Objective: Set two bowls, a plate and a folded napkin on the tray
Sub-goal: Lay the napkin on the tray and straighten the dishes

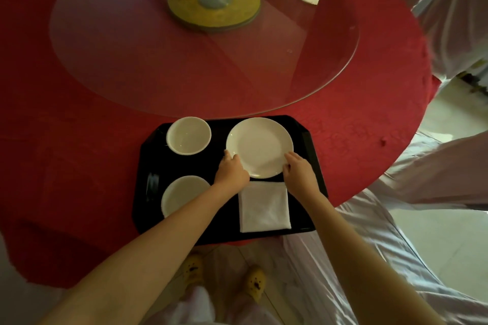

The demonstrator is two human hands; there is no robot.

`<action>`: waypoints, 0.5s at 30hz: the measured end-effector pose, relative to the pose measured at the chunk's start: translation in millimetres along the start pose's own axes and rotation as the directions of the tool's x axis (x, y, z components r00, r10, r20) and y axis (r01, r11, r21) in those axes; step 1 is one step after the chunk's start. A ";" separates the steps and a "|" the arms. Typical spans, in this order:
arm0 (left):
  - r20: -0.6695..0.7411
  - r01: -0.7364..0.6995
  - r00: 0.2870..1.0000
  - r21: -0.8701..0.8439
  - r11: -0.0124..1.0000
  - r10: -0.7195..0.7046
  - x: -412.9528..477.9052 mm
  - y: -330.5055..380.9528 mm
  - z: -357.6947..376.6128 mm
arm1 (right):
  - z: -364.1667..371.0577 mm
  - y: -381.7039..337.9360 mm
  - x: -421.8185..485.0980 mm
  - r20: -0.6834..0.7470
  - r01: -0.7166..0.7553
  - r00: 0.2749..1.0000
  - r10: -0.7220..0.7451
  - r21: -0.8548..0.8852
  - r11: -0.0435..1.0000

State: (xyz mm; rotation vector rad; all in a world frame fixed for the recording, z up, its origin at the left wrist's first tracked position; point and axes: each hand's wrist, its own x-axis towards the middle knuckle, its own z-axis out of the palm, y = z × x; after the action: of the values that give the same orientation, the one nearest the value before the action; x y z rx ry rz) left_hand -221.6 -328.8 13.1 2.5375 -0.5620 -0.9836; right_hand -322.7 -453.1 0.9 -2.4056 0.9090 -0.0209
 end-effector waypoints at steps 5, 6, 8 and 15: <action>-0.026 0.029 0.999 -0.050 0.998 -0.030 3.4 2.4 10.7 | 1.5 5.9 0.8 -0.057 0.035 0.998 -0.034 0.014 0.999; -0.033 0.030 0.999 -0.058 0.998 -0.032 3.9 3.0 12.2 | 0.6 7.6 1.7 -0.058 0.043 0.997 -0.042 0.018 0.999; -0.046 0.025 0.999 -0.080 0.997 -0.028 4.2 5.2 14.8 | -2.5 10.8 3.4 -0.041 0.056 0.998 -0.055 0.022 0.998; -0.120 -0.002 0.992 -0.266 0.964 -0.031 -26.5 -3.9 34.0 | -7.7 20.7 -21.3 -0.110 0.043 0.994 -0.029 0.125 0.991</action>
State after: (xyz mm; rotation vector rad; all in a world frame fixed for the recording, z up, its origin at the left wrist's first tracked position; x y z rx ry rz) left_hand -262.5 -319.0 2.5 2.3452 -0.3499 -0.8381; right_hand -353.2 -456.6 0.5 -2.3202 0.8845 -0.2178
